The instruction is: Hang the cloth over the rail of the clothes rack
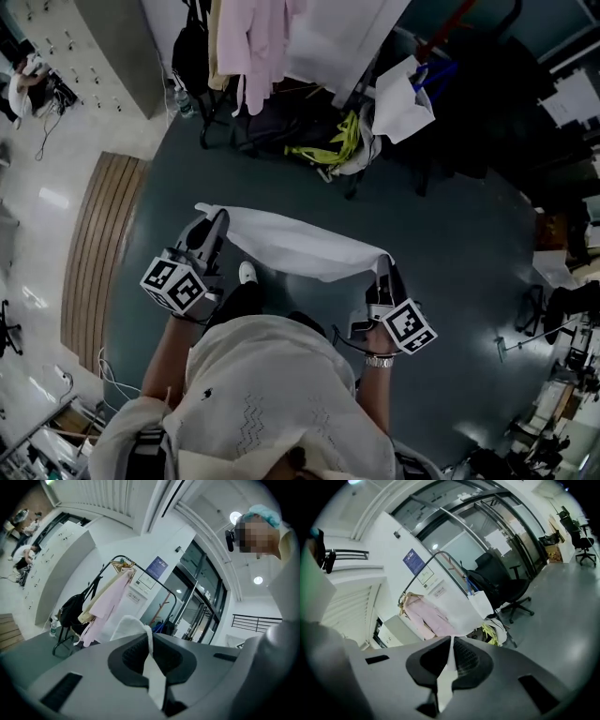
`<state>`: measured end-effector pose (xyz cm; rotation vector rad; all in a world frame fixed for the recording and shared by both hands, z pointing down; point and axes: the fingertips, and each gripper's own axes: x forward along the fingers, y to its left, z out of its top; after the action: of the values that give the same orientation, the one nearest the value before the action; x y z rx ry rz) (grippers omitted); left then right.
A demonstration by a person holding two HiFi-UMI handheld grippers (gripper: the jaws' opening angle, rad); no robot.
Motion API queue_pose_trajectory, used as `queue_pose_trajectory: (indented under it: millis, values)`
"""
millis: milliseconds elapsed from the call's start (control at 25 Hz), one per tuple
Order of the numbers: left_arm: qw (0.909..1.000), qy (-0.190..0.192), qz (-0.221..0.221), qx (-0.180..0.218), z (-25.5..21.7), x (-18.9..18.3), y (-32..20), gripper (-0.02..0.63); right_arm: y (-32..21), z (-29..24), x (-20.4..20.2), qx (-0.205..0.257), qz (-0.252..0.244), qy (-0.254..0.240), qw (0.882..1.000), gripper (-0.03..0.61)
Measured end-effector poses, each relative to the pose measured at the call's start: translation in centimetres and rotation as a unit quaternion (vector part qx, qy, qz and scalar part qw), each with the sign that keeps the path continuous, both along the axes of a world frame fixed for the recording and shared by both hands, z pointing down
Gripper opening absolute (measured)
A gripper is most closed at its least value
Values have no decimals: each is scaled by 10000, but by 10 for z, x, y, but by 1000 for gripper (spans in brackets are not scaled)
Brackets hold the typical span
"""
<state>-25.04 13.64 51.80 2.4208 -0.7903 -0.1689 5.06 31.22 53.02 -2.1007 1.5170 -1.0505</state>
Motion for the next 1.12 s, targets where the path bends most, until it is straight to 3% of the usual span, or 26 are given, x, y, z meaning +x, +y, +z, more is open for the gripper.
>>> queue_pose_trajectory:
  millis: [240, 520, 680, 880, 1000, 1120]
  values:
    - [9995, 132, 231, 196, -16, 6, -100, 25, -67, -5, -14, 28, 88, 86, 9999, 21]
    - [9980, -308, 466, 302, -1, 44, -152, 25, -116, -6, 16, -83, 304, 253, 9992, 21]
    - [9955, -583, 529, 527, 4, 78, -184, 25, -158, 7, 51, -218, 202, 654, 9974, 21]
    - [9928, -982, 282, 634, 7, 125, -250, 25, -244, 22, 104, -417, -241, 1136, 9924, 21]
    - [9928, -1019, 20, 628, -4, 160, -306, 25, -310, 12, 146, -222, -449, 971, 9940, 21]
    - [9936, -823, -156, 761, -27, 197, -351, 25, -362, -13, 192, 98, -543, 821, 9951, 21]
